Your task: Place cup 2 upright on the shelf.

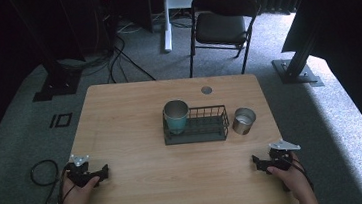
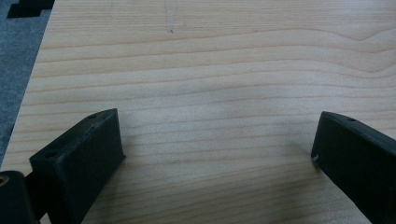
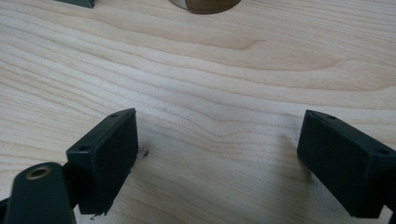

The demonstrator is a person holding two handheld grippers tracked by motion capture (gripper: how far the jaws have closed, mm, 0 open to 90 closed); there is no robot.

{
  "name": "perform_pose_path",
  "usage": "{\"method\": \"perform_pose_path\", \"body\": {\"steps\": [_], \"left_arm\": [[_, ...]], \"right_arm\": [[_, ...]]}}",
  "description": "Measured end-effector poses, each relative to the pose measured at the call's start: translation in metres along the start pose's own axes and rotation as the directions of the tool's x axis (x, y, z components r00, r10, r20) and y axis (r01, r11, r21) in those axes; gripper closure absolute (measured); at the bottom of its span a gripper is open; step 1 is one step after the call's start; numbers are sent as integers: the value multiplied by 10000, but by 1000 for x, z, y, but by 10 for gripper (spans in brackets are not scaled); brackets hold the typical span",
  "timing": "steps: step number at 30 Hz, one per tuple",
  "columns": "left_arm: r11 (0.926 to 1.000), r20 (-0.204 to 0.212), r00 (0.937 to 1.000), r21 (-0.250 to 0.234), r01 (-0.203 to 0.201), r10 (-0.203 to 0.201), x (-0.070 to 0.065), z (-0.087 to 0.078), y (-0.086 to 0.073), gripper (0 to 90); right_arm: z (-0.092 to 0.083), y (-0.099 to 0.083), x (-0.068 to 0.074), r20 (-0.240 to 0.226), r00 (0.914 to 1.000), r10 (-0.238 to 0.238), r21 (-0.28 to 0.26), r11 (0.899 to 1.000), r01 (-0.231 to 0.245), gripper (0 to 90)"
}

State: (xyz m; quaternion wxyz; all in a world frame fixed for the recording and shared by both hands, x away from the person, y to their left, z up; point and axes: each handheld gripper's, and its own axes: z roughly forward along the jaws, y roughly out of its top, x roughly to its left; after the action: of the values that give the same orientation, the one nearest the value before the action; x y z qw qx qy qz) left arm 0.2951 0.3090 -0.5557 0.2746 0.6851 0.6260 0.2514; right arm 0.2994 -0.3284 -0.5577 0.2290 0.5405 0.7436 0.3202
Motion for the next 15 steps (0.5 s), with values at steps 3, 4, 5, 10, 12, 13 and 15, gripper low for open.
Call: {"method": "perform_pose_path", "body": {"steps": [3,4,5,10,12,13,15], "left_arm": [[10000,-1,10000,2,-2,2,0,0,0,26],[10000,1,10000,2,-1,1,0,0,0,26],[10000,0,10000,3,-2,2,0,0,0,26],[10000,-3,10000,-1,1,-1,0,0,0,26],[10000,-2,10000,0,2,-2,0,0,0,26],[10000,2,10000,1,0,0,0,0,0,26],[10000,18,10000,-2,-15,15,0,0,0,26]], "right_arm": [[0,0,0,11,10000,0,-6,10000,0,121],[0,0,0,1,10000,-9,-9,10000,9,121],[0,0,0,-4,10000,-8,-11,10000,8,122],[1,1,0,-19,10000,-23,-38,10000,23,130],[2,3,0,39,10000,-38,-68,10000,38,130],[3,4,0,38,10000,-26,-120,9999,27,130],[4,5,0,4,10000,-41,-158,9999,41,130]]}}
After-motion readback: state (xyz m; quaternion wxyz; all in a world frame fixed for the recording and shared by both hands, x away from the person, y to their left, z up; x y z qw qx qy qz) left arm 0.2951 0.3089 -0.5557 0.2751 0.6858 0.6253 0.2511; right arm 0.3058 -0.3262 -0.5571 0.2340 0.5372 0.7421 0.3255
